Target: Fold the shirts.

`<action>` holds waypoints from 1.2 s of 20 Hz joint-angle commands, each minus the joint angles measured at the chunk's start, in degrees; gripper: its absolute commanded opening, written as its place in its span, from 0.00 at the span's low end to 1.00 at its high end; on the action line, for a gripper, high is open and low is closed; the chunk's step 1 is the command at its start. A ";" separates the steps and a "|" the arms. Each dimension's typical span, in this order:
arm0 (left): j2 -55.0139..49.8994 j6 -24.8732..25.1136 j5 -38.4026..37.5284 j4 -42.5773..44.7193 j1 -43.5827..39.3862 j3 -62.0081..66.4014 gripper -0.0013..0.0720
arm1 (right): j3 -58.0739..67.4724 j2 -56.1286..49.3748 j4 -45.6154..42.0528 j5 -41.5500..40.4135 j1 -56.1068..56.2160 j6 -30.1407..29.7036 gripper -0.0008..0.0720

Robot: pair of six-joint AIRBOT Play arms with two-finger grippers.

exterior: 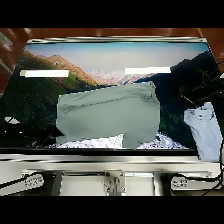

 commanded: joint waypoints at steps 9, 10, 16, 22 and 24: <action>-1.88 2.03 3.72 -1.92 -6.69 -0.07 0.07 | -18.12 0.04 3.13 -0.94 -0.02 -8.48 0.95; -0.94 2.03 3.69 -1.92 -6.69 -0.07 0.06 | -21.51 0.02 5.79 -2.69 -0.02 -10.58 0.95; 4.81 4.83 3.21 -1.92 -6.69 0.02 0.06 | -35.04 0.02 9.62 -16.44 0.68 -9.09 0.95; 5.38 4.79 3.02 -1.95 -6.69 0.94 0.07 | -36.96 0.04 10.36 -28.76 10.05 -9.33 0.74; 5.62 4.81 1.88 -1.84 -6.69 3.89 0.06 | -36.13 0.17 12.70 -28.85 13.27 -9.44 0.11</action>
